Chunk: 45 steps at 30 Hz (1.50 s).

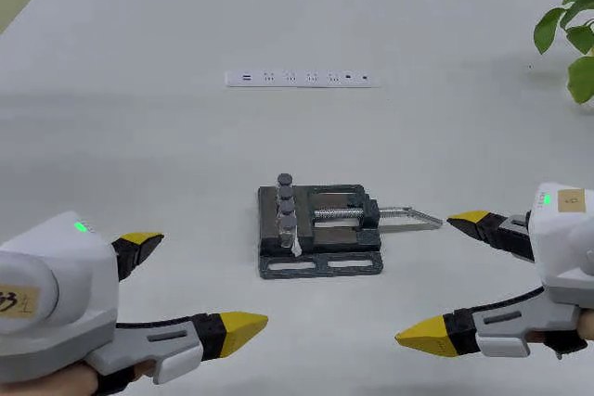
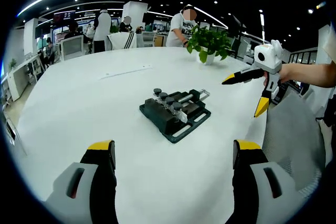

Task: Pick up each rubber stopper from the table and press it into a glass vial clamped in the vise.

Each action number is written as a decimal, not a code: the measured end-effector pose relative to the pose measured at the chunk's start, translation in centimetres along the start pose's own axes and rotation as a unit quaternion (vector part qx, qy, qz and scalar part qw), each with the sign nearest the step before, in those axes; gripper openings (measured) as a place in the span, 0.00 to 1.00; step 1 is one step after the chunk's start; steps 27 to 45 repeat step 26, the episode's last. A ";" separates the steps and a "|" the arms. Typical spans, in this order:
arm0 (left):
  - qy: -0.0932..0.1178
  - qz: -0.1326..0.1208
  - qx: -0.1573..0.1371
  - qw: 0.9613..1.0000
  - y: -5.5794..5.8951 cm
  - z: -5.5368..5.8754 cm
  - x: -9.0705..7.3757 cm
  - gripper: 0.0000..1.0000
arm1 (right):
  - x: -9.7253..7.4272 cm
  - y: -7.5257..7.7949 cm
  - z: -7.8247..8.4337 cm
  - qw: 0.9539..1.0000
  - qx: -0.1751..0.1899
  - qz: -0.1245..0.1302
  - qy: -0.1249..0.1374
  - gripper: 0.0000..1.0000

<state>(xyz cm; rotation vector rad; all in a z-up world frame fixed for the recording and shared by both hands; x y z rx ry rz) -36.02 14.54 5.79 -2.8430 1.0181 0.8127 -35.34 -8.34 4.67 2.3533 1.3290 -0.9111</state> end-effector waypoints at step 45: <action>-0.011 0.004 0.003 1.000 -0.2 0.0 0.4 0.94 | -0.2 -0.1 0.5 1.000 0.022 0.004 0.010 0.99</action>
Point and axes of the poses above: the centre of the closed fingertips' face, and the gripper's own axes: x roughly forward along the fingers, y roughly to its right, z roughly out of its underside, the point moved 2 cm from there along -x, roughly backward along the fingers
